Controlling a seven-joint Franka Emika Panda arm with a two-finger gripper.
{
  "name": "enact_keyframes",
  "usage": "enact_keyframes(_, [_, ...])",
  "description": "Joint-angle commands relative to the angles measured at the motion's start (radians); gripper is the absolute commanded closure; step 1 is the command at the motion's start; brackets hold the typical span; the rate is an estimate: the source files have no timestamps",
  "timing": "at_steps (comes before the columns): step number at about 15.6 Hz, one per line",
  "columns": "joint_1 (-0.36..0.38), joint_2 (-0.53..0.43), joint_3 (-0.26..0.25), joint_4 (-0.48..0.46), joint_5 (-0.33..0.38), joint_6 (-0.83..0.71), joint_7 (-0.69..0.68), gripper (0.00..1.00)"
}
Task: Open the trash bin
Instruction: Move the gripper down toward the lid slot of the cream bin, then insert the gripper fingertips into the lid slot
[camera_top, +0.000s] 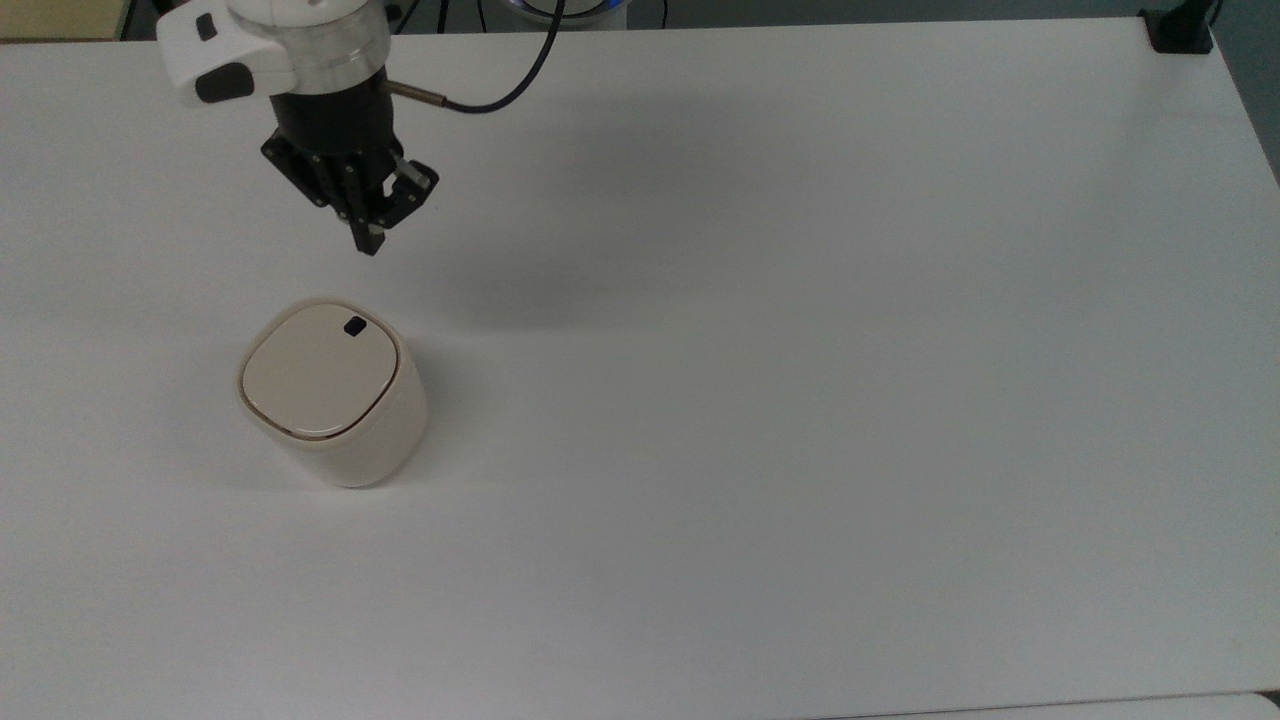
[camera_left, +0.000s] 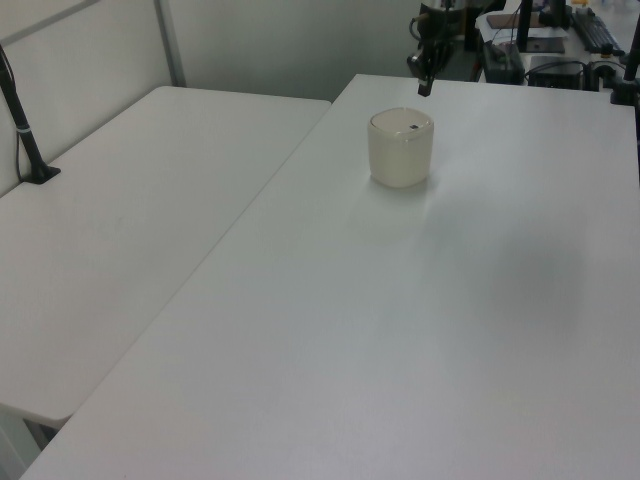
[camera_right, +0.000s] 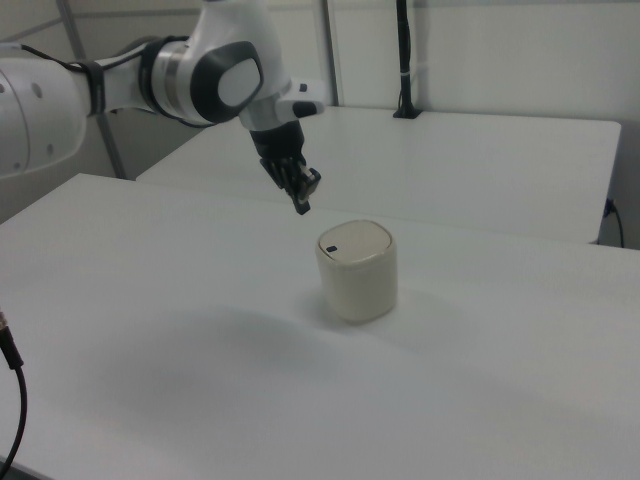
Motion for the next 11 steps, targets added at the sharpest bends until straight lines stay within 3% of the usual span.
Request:
enact_keyframes(1, [-0.004,0.046,-0.003,0.006,-0.007,0.082,0.062,1.00])
enact_keyframes(11, [-0.016,0.130,-0.017,0.005,-0.033,0.159,0.065,1.00])
